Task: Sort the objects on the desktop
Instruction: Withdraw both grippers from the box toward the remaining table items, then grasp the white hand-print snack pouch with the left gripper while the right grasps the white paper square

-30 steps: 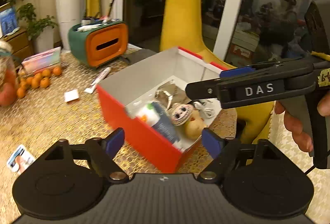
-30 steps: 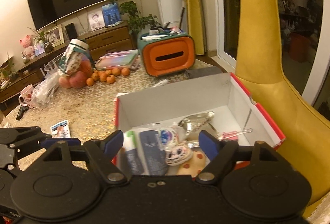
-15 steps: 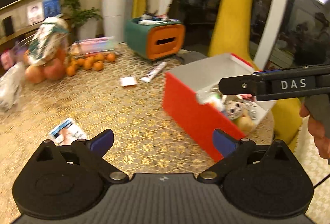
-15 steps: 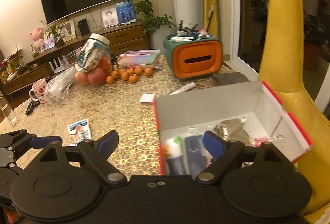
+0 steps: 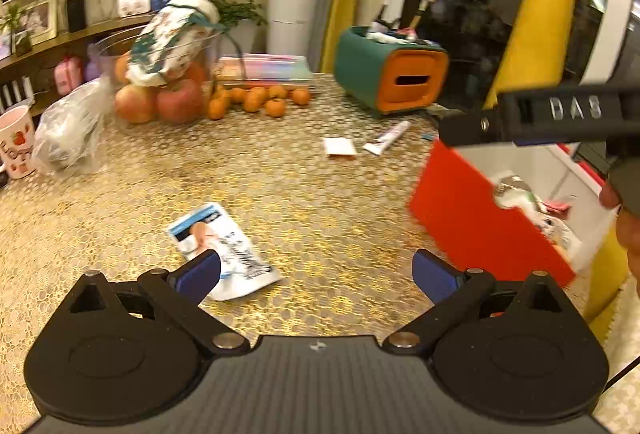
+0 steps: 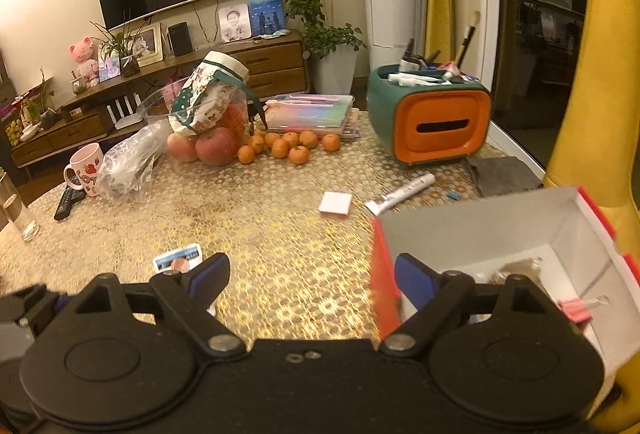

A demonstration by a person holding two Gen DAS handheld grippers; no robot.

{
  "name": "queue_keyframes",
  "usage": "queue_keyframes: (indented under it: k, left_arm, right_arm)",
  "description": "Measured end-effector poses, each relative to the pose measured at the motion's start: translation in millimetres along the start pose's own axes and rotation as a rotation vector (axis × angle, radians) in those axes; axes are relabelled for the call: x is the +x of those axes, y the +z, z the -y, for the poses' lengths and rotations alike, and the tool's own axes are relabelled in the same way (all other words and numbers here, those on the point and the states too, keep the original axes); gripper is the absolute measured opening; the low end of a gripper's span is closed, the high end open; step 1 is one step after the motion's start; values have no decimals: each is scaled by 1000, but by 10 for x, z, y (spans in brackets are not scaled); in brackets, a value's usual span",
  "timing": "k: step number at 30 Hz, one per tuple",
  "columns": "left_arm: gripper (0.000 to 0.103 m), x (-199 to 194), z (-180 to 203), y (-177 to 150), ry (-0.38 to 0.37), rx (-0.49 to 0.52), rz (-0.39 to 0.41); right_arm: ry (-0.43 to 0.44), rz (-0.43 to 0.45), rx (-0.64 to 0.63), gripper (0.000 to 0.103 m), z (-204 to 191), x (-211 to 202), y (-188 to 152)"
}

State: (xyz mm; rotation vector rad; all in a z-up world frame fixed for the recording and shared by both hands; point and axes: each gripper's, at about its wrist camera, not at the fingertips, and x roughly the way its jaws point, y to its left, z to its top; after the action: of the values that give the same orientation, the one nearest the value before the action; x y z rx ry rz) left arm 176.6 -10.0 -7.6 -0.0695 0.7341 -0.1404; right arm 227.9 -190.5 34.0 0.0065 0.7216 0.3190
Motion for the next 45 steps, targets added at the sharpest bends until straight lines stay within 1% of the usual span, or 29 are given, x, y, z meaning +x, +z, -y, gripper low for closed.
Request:
queue_keyframes:
  k: [5, 13, 18, 26, 32, 38, 41, 45]
  left_arm:
    - [102, 184, -175, -36, 35, -23, -9]
    - [102, 551, -460, -36, 81, -77, -49]
    - [102, 779, -568, 2, 109, -96, -58]
    - [102, 1092, -735, 4, 121, -117, -83]
    - [102, 1268, -798, 31, 141, -127, -99]
    - [102, 1384, -794, 21, 152, -101, -113]
    - [102, 1405, -784, 12, 160, -81, -106]
    - [102, 1413, -783, 5, 160, -69, -96]
  right_arm:
    - [-16, 2, 11, 89, -114, 315, 162]
    - [-54, -39, 24, 89, -194, 942, 299]
    - [-84, -60, 48, 89, -160, 1331, 380]
    - [-142, -112, 86, 88, -111, 1918, 447]
    - [-177, -137, 100, 87, -97, 2224, 481]
    - [-199, -156, 125, 85, -67, 2456, 511]
    - [-211, -164, 129, 85, -47, 2544, 507]
    - [-224, -183, 123, 80, -7, 2652, 490]
